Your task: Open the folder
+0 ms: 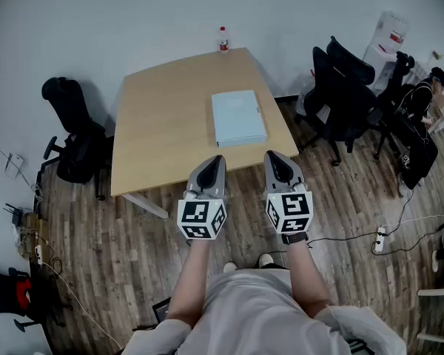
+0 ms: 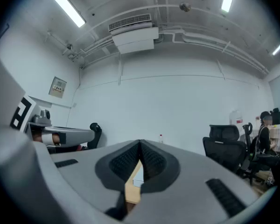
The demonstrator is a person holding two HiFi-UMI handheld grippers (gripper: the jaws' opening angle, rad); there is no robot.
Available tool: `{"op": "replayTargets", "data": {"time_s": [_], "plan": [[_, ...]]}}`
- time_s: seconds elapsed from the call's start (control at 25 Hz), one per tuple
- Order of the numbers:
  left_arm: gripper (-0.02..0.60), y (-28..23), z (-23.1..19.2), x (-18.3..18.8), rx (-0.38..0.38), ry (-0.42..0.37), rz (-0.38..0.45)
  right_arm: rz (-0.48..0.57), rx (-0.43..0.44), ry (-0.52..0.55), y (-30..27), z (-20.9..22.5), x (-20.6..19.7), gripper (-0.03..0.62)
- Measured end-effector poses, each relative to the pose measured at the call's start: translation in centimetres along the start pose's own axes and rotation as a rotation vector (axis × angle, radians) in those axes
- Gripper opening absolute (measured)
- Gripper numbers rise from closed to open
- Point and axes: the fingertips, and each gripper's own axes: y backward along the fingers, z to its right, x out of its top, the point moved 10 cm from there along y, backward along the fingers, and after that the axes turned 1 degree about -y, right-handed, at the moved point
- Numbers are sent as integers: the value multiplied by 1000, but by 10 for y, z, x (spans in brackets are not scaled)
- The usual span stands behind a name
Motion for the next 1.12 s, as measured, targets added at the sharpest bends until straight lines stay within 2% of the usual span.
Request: {"op": "replayTargets", "data": {"time_s": [0.2,0.32,0.48,0.6,0.84,1.12], "plan": [[8,21,-8,2,3,-16,1,-3,-9,-18,8,-16,0,12],[8,31,-11,0,-11,-53,-21,11,2,-83,12,-28,-1,12],[8,40,-26,-3,-52,-2,-32,21,-12,-95,7,-49,-3,12],[8,46,-31,-8,-28,15,-27,5,-8,-72,10,-60,-6,13],[9,38,-17,-8,-19,-41,-19,0,-41,-64,29,-52,-9,14],[9,12,-15,-14,-13,-46,0,-16,-27,-75,9,-29,-24,13]]}}
